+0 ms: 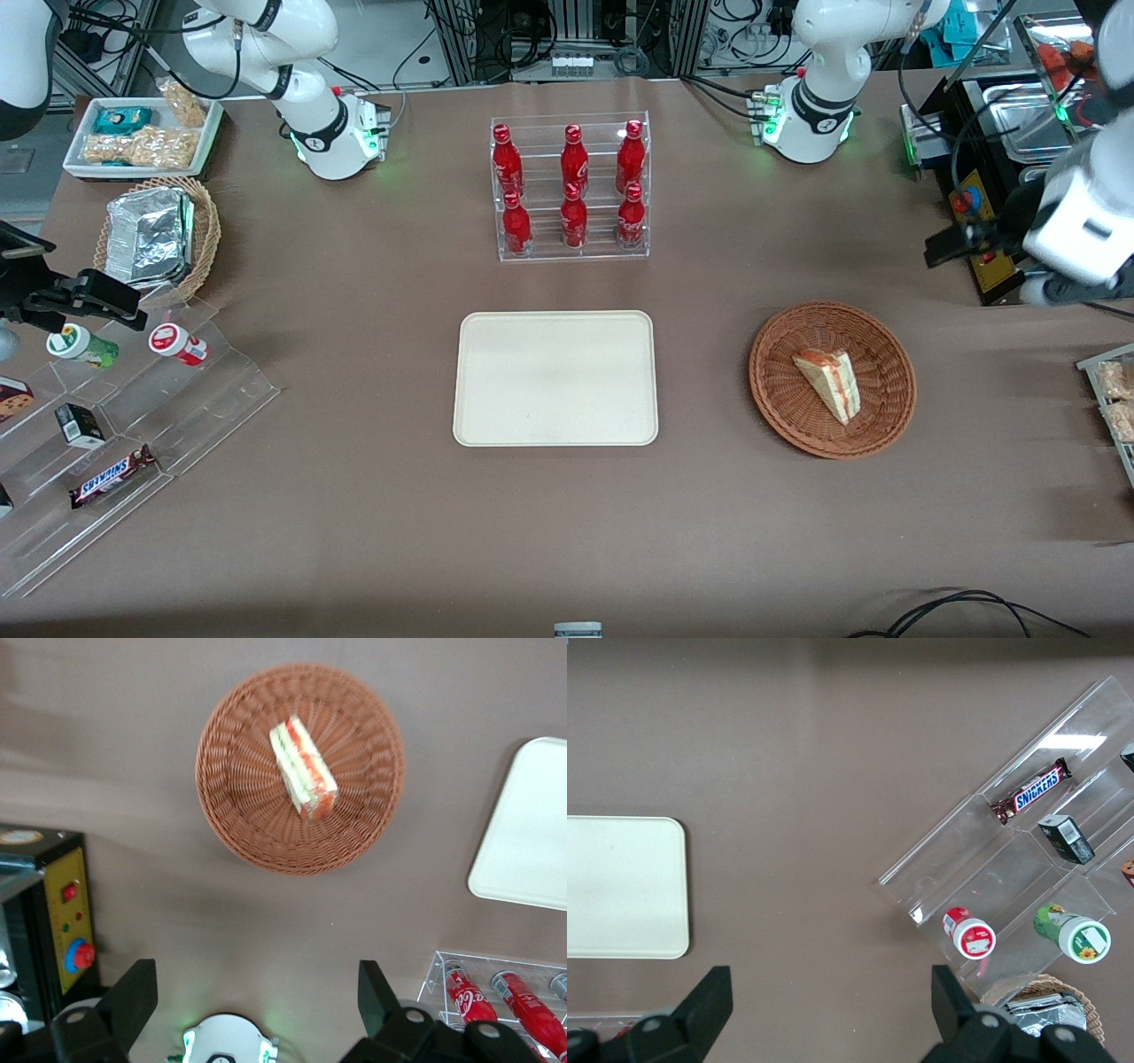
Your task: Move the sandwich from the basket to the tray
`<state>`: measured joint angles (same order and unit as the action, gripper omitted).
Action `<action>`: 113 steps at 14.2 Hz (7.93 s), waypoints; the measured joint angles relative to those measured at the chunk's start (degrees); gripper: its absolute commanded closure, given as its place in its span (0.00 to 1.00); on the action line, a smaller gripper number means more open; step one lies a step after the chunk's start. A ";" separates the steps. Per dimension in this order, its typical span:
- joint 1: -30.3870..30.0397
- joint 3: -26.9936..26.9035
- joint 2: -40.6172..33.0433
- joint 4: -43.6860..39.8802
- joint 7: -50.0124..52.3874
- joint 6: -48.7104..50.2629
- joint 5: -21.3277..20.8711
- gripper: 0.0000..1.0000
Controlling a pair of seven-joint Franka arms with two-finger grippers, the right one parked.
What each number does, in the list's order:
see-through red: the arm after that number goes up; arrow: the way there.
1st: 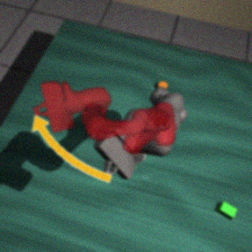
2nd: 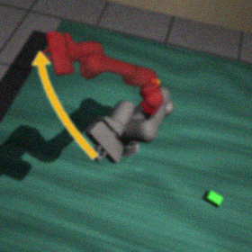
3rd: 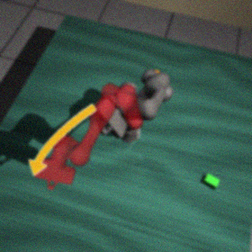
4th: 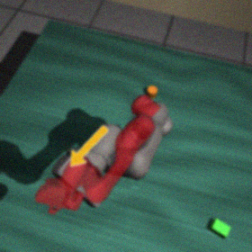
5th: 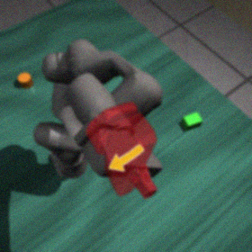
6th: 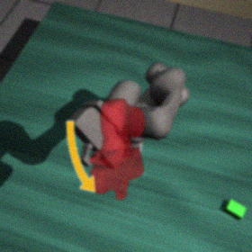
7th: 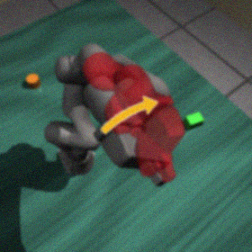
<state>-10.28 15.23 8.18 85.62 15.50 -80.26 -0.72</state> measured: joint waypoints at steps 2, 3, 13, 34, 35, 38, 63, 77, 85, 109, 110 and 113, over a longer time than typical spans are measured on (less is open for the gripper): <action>-0.04 -0.09 4.63 0.74 5.26 -2.68 -0.65 0.00; -0.04 -0.10 6.62 1.40 7.81 -5.10 -0.87 0.00; -0.03 0.04 9.91 23.99 32.21 -40.04 -0.99 0.00; 0.93 0.40 15.07 29.41 40.78 -47.20 -0.99 0.77; 0.91 0.40 15.07 29.52 40.78 -47.20 -0.99 0.91; 0.73 0.39 14.97 29.44 40.78 -47.03 -0.99 0.94; 42.71 1.46 38.42 -11.03 50.37 -33.57 -14.13 0.82; 44.87 0.65 44.44 -24.13 55.94 -29.41 -18.88 0.00; 25.13 0.26 25.26 -26.14 34.97 -3.66 -6.07 0.00; 2.47 0.27 -6.22 -0.24 -3.86 -0.16 -5.95 0.00; 2.49 0.26 -6.23 -0.32 -3.86 -0.49 -5.79 0.00; 5.64 -3.08 -6.34 -0.78 -3.86 -0.95 -5.14 0.00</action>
<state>-4.64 12.15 1.84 84.84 11.64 -81.20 -5.86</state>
